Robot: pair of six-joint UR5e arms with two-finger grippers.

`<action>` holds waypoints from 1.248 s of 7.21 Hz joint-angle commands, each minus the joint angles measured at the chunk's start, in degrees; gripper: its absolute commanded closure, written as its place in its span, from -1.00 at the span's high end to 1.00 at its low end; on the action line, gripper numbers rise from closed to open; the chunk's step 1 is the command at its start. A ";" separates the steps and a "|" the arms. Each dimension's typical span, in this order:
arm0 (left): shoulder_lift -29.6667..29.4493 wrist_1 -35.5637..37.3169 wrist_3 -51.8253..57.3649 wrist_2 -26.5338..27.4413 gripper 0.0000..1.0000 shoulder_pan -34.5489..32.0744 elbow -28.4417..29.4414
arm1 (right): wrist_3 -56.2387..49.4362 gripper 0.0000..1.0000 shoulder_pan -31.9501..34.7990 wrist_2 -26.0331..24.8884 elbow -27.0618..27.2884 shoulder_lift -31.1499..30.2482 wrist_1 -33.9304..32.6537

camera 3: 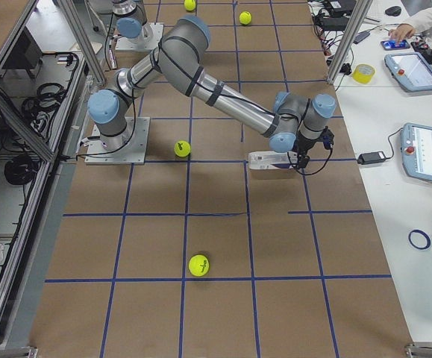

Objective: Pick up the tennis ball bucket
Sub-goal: 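Close the right gripper on the can's bottom end and lift it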

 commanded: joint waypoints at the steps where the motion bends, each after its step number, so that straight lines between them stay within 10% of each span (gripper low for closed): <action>1: 0.00 0.00 0.00 -0.06 1.00 0.00 0.00 | -0.71 0.92 0.00 0.06 0.46 -0.28 -2.08; 5: -0.09 0.09 0.00 -0.06 1.00 -0.09 -0.09 | -4.32 0.01 -0.35 2.50 1.34 -0.80 -2.71; 9: -0.09 0.09 0.00 -0.15 1.00 0.00 0.00 | -5.63 -0.19 5.59 5.77 1.34 -8.18 -2.01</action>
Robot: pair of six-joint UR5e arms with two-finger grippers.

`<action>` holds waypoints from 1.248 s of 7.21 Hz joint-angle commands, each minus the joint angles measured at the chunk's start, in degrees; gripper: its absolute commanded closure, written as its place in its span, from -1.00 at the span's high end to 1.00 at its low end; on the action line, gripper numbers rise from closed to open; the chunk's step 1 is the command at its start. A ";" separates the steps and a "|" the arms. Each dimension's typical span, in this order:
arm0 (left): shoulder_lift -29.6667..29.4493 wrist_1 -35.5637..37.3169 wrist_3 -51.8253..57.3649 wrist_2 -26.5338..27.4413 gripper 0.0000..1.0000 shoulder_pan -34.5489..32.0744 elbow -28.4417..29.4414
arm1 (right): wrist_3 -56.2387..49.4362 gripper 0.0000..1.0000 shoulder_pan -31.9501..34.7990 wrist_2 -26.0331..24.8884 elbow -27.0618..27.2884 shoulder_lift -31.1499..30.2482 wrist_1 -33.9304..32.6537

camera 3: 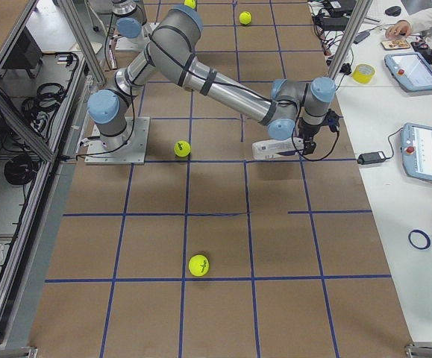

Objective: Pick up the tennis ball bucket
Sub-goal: 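Carry the can with the right gripper toward the table center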

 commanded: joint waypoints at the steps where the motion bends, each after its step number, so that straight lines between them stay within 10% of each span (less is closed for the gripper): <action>1: 0.00 0.00 0.00 0.06 1.00 0.08 0.00 | -6.15 -0.42 6.95 0.54 0.16 -2.84 0.37; 9: 0.00 -0.09 0.00 0.06 1.00 -0.01 0.00 | -45.30 -0.63 33.85 1.34 1.47 -2.32 -6.22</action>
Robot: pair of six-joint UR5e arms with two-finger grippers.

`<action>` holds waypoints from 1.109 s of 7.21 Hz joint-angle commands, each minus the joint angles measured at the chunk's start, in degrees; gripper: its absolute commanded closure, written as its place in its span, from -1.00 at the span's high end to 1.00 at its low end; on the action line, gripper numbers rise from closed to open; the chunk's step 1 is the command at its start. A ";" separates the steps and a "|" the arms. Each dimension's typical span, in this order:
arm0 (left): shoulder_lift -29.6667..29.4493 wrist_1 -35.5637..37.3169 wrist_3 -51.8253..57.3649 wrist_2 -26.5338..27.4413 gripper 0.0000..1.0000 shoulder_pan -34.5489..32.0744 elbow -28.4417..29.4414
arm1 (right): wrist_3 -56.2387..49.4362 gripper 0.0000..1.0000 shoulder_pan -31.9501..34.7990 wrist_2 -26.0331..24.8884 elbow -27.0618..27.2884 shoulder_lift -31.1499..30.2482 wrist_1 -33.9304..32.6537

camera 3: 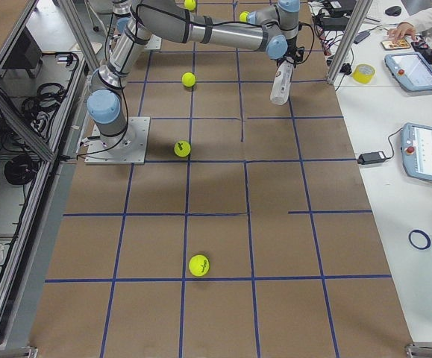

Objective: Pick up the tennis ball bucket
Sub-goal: 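Carry the can with the right gripper toward the table center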

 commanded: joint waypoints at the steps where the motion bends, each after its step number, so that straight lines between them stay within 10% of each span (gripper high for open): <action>1: 0.00 0.02 0.00 0.00 1.00 0.04 0.00 | -7.55 -0.66 7.98 -5.66 1.02 1.59 -2.05; 8: 0.00 -0.07 0.00 0.09 1.00 -0.05 0.00 | -4.71 -0.60 14.44 -1.15 4.89 3.53 -7.78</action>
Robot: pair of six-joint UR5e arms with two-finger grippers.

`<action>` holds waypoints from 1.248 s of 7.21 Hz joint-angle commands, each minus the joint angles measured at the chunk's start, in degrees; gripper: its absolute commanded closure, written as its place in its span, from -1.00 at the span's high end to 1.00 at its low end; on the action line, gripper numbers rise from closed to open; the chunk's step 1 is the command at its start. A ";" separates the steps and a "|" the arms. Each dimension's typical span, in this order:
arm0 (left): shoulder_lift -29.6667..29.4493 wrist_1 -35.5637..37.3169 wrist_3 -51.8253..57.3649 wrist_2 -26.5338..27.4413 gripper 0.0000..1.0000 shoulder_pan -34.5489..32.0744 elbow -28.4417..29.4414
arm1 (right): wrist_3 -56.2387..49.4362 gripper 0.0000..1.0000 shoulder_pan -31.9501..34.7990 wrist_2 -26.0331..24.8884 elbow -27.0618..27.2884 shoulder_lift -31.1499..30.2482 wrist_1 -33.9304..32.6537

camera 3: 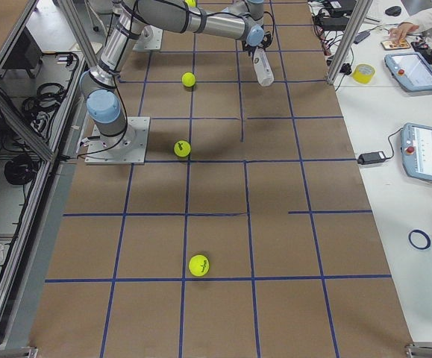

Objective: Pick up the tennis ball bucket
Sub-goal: 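Carry the can with the right gripper toward the table center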

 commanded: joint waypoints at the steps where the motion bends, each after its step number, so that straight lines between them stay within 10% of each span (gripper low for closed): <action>1: 0.00 0.01 0.00 0.07 1.00 -0.04 0.00 | 4.91 -0.37 0.70 -0.22 0.20 -0.10 -0.27; 9: 0.09 -0.07 0.00 0.07 1.00 -0.04 0.00 | 6.17 0.24 2.81 0.22 4.75 -1.77 -0.01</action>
